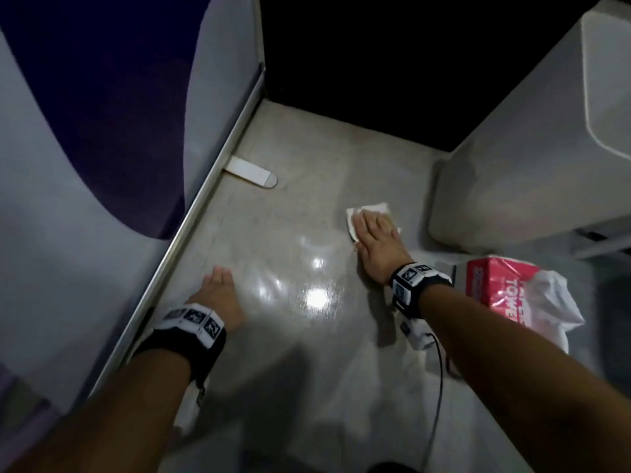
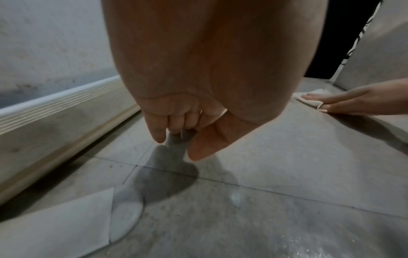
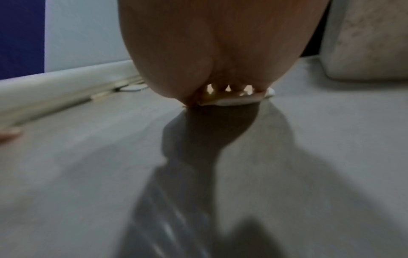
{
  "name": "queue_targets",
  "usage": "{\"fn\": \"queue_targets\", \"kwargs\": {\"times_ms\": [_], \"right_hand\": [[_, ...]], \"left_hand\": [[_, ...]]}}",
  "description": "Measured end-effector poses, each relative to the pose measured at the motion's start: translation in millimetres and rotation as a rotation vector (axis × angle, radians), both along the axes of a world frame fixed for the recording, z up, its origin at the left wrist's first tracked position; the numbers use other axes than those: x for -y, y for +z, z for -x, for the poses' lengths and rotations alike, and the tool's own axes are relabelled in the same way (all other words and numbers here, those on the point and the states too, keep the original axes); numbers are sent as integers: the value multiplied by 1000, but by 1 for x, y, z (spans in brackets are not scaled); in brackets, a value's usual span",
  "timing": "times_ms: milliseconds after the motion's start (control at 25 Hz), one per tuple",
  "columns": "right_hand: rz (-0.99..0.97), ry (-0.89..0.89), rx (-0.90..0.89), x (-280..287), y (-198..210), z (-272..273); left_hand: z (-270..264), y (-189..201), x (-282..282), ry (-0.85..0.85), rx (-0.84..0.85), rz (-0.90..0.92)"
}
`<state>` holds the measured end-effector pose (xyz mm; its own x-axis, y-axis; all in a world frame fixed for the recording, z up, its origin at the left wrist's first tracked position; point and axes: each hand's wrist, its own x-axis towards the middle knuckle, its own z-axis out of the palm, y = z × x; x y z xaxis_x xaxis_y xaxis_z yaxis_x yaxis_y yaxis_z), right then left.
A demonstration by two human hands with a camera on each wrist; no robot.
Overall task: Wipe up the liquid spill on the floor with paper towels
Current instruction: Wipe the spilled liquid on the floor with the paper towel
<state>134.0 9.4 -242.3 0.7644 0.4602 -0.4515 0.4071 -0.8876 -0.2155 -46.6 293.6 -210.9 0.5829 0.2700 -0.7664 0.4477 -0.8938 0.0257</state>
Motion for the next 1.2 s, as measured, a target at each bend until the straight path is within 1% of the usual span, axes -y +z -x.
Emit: {"fn": "queue_targets", "kwargs": {"times_ms": [80, 160, 320, 440, 520, 640, 720, 800, 880, 920, 1000, 1040, 1080, 1200], "right_hand": [[-27, -101, 17, 12, 1, 33], [-55, -154, 2, 29, 5, 61], [-84, -181, -50, 39, 15, 99], [-81, -180, -86, 50, 21, 160], [-64, -159, -149, 54, 26, 205], [-38, -33, -202, 46, 30, 260], [-59, 106, -228, 36, 27, 293], [-113, 283, -217, 26, 24, 321], [-122, 494, -216, 23, 22, 342], [-97, 576, -228, 25, 24, 349], [-57, 666, -210, 39, 25, 351], [-45, 658, -190, 50, 25, 346], [-17, 596, -184, 62, 26, 339], [128, 249, -106, 97, 36, 307]], "left_hand": [[0, 1, -2, -44, -22, 1], [-4, 5, -1, -63, -5, -20], [-11, 18, -2, -93, 20, -39], [-10, 21, 4, -131, 47, -70], [-9, 21, 8, -134, 46, -92], [-10, 23, 11, -166, 52, -118], [-7, 22, 9, -164, 63, -125], [-6, 21, 6, -154, 77, -124], [-6, 20, 1, -165, 86, -103], [-6, 20, -1, -180, 82, -97], [-8, 19, -3, -202, 79, -102], [-9, 17, -3, -207, 76, -107], [-9, 15, -2, -203, 73, -109], [-9, 10, 2, -173, 66, -120]]}}
